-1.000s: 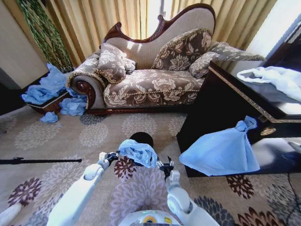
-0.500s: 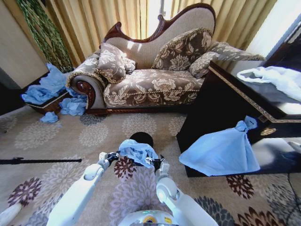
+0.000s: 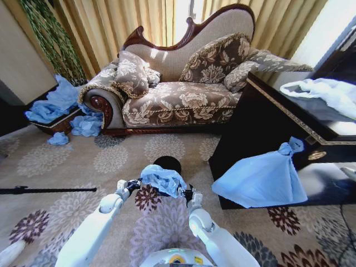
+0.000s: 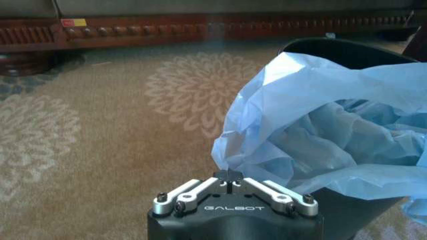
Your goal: Place a garbage bag over the trash bin.
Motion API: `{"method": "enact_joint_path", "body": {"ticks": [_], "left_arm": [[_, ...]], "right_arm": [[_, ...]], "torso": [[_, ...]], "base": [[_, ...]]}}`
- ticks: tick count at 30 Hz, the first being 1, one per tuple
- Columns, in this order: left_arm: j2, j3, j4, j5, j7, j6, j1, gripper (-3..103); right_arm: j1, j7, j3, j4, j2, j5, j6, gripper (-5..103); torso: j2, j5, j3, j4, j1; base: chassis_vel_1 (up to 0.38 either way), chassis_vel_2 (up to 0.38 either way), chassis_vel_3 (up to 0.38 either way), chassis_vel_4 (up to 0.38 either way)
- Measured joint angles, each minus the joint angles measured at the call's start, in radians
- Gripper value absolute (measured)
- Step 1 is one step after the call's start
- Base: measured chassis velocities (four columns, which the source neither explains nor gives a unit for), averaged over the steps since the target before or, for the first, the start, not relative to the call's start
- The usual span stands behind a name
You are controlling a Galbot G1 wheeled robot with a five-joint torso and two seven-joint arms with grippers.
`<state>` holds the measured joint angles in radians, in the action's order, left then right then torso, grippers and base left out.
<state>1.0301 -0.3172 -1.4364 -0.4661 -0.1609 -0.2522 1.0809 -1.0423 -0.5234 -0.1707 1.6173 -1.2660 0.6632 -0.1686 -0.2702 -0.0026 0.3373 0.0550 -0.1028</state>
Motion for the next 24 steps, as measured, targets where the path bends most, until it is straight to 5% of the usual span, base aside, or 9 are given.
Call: {"method": "enact_joint_path", "body": {"ticks": [6,8,13,24], "left_arm": [[0.006,0.001,0.01,0.0,-0.001,0.006,-0.007,0],[0.009,0.002,0.01,0.001,-0.001,0.006,-0.007,0],[0.019,0.004,0.01,0.005,-0.002,0.007,-0.005,0],[0.022,0.005,-0.001,0.008,-0.001,0.007,-0.006,0]], "right_arm": [[0.01,0.012,0.004,-0.017,0.001,-0.018,0.016,21],[0.012,0.012,0.004,-0.02,0.0,-0.023,0.019,21],[0.025,0.014,0.004,-0.032,-0.005,-0.054,0.038,2],[0.04,0.013,-0.004,-0.031,-0.005,-0.101,0.066,0]], "torso": [[0.0,0.0,0.0,0.0,0.0],[0.0,0.0,0.0,0.0,0.0],[0.0,0.0,0.0,0.0,0.0],[0.0,0.0,0.0,0.0,0.0]], "base": [[0.0,0.0,0.0,0.0],[0.0,0.0,0.0,0.0],[0.0,0.0,0.0,0.0],[0.0,0.0,0.0,0.0]]}}
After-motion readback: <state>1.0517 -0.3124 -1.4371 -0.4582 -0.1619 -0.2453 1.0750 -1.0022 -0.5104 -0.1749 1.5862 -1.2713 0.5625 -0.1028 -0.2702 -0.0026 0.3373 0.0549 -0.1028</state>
